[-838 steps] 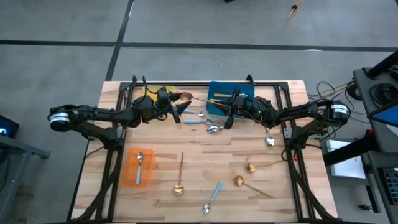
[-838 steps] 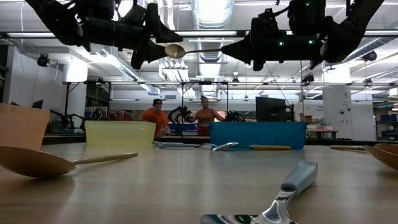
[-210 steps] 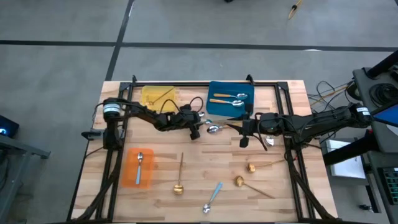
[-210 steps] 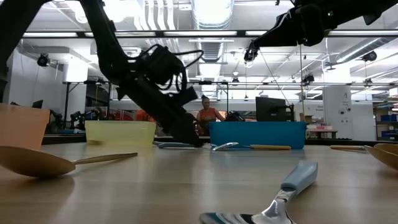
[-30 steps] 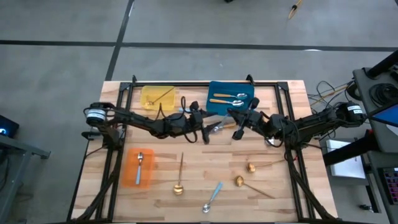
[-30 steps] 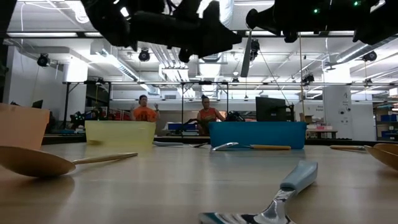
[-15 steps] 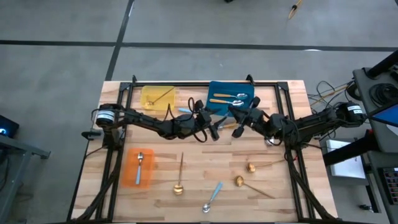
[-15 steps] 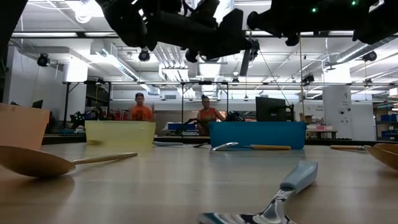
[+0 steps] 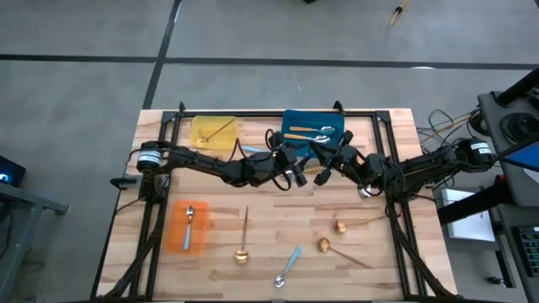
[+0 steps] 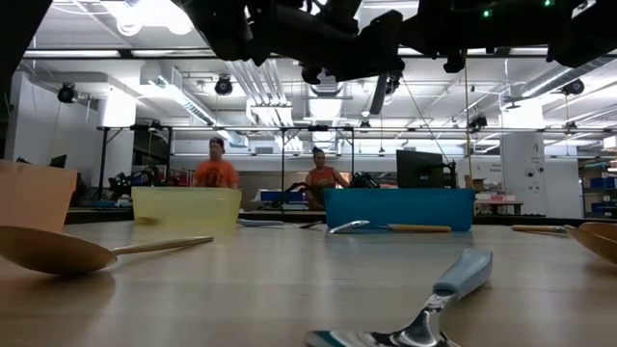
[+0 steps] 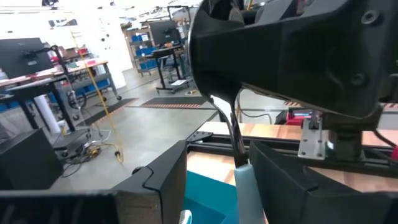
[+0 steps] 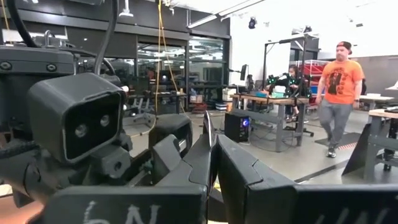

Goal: Sort silverware by color (type)
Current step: Put the blue spoon into the orange bin

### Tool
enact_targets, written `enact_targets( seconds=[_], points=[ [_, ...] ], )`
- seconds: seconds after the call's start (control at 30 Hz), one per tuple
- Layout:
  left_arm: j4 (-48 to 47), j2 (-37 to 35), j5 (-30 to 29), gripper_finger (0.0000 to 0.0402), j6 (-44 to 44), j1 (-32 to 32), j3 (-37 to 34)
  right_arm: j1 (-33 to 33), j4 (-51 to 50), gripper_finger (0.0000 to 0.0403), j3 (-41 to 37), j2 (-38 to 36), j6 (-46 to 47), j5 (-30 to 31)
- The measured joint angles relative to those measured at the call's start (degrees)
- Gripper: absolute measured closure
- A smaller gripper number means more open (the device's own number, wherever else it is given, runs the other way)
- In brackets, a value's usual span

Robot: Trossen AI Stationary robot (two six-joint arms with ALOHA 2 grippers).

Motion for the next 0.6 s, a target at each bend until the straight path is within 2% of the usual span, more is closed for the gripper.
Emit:
enact_targets(
  seconds=[0.17, 0.5, 0.6],
  points=[
    [-1.31, 1.03, -2.05, 0.0272, -0.04, -0.34, 1.16, -0.01, -0.16, 0.0394, 0.0, 0.0, -0.41, 0.15],
    [-2.25, 1.0, -3.2, 0.0376, -2.33, -0.64, 0.91, -0.02, -0.28, 0.0394, 0.0, 0.04, -1.59, 1.57],
    [-2.46, 0.98, -3.37, 0.0387, -2.58, -0.72, 0.89, -0.02, -0.48, 0.0394, -0.02, 0.04, -2.23, 1.6]
  ],
)
